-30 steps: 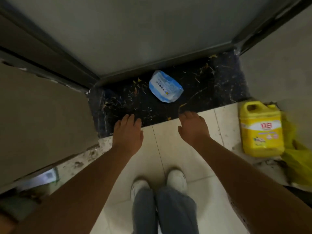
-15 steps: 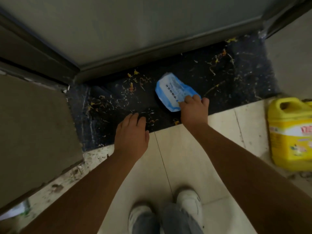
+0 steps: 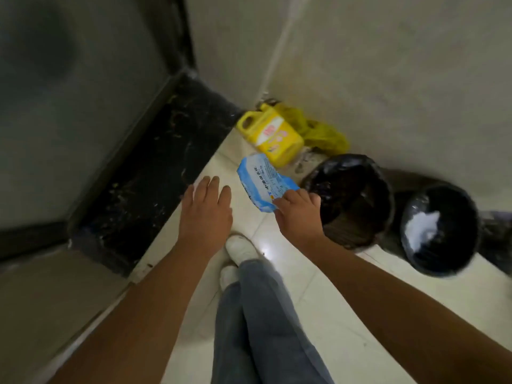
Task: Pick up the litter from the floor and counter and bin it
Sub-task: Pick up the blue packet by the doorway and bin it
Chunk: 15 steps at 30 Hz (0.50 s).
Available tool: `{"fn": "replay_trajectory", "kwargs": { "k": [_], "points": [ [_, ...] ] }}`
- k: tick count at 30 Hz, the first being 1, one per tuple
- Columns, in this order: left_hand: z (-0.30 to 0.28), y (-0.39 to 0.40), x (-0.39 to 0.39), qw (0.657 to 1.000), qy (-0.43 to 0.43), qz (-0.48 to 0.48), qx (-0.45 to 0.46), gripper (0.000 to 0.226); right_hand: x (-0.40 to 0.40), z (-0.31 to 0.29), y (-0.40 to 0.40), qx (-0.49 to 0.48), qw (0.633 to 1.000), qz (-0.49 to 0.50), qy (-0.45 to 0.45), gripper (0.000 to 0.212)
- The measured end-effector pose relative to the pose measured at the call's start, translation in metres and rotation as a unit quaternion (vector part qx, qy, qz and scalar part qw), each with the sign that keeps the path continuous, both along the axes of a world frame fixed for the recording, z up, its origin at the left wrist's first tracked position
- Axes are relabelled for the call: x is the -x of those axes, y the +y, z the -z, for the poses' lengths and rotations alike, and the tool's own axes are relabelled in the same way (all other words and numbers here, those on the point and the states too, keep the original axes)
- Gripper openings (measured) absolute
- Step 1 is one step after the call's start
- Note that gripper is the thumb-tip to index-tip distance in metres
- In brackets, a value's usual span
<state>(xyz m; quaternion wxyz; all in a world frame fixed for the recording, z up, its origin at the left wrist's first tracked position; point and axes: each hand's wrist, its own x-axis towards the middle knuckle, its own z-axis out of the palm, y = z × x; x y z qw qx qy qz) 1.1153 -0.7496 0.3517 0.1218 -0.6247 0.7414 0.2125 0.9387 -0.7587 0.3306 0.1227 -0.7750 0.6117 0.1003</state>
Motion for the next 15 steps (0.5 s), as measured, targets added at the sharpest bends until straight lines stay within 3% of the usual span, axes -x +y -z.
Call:
{"fn": "replay_trajectory", "kwargs": {
  "k": [2, 4, 7, 9, 11, 15],
  "points": [
    [-0.036, -0.012, 0.046, 0.997, 0.007, 0.079, 0.007, 0.032, 0.041, -0.034, 0.008, 0.031, 0.997, 0.075, -0.003, 0.013],
    [-0.059, -0.020, 0.097, 0.990, 0.018, 0.140, -0.007, 0.047, 0.086, -0.062, 0.022, 0.043, 0.987, 0.153, 0.001, 0.006],
    [-0.077, -0.023, 0.176, 0.977, 0.022, 0.213, 0.020, 0.040, 0.163, -0.083, 0.049, 0.011, 0.961, 0.277, 0.000, 0.017],
    [-0.079, -0.017, 0.231, 0.969, 0.030, 0.242, 0.039, 0.033, 0.216, -0.084, 0.072, -0.001, 0.939, 0.344, 0.004, 0.015],
    [-0.075, -0.004, 0.284, 0.962, 0.042, 0.267, 0.030, 0.048, 0.268, -0.078, 0.095, -0.009, 0.917, 0.398, 0.013, 0.014],
    [-0.049, 0.026, 0.372, 0.950, 0.048, 0.309, 0.018, 0.054, 0.357, -0.056, 0.121, -0.035, 0.888, 0.459, -0.004, 0.018]
  ]
}}
